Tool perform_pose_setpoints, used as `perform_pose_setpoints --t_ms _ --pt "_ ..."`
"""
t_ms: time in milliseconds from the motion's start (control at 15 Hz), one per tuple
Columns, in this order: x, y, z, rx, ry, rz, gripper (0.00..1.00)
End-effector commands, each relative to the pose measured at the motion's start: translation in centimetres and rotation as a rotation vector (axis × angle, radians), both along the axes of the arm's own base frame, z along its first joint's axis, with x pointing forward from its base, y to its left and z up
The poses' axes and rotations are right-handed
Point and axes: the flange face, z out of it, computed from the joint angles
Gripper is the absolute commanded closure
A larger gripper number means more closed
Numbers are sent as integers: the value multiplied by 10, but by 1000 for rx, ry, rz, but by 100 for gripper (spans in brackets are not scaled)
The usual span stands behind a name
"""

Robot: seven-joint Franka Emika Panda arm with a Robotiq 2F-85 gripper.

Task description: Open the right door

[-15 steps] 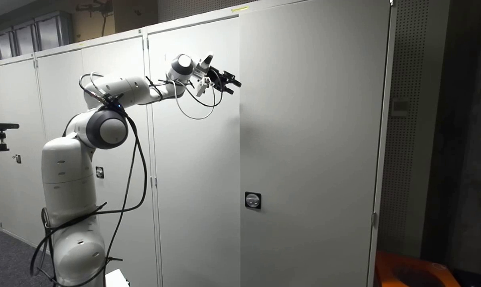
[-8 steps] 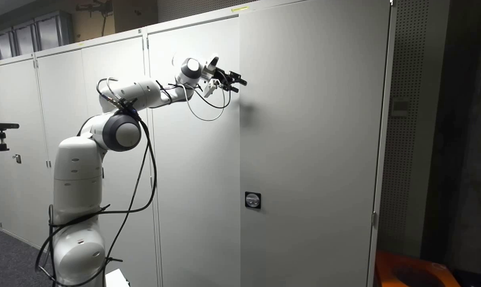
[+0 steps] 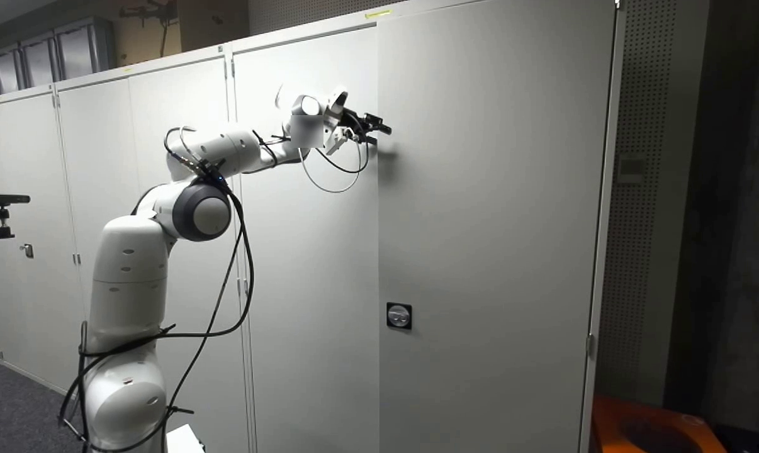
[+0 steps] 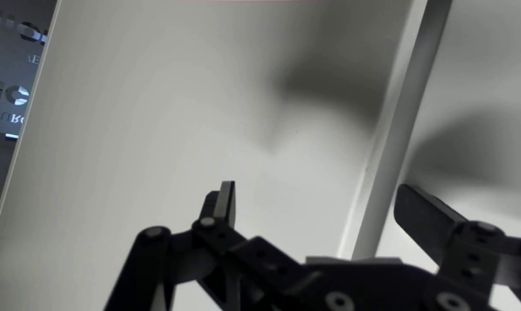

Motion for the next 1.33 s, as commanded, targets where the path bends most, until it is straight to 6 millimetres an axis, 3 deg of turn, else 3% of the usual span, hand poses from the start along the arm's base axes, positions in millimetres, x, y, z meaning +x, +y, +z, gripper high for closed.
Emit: perform_pose_setpoints --t_ms 0,800,1267 --pt "5 -3 7 -2 -53 1 0" --pt "3 -28 5 42 -73 -69 0" --pt "-11 -33 5 49 -75 -159 0"
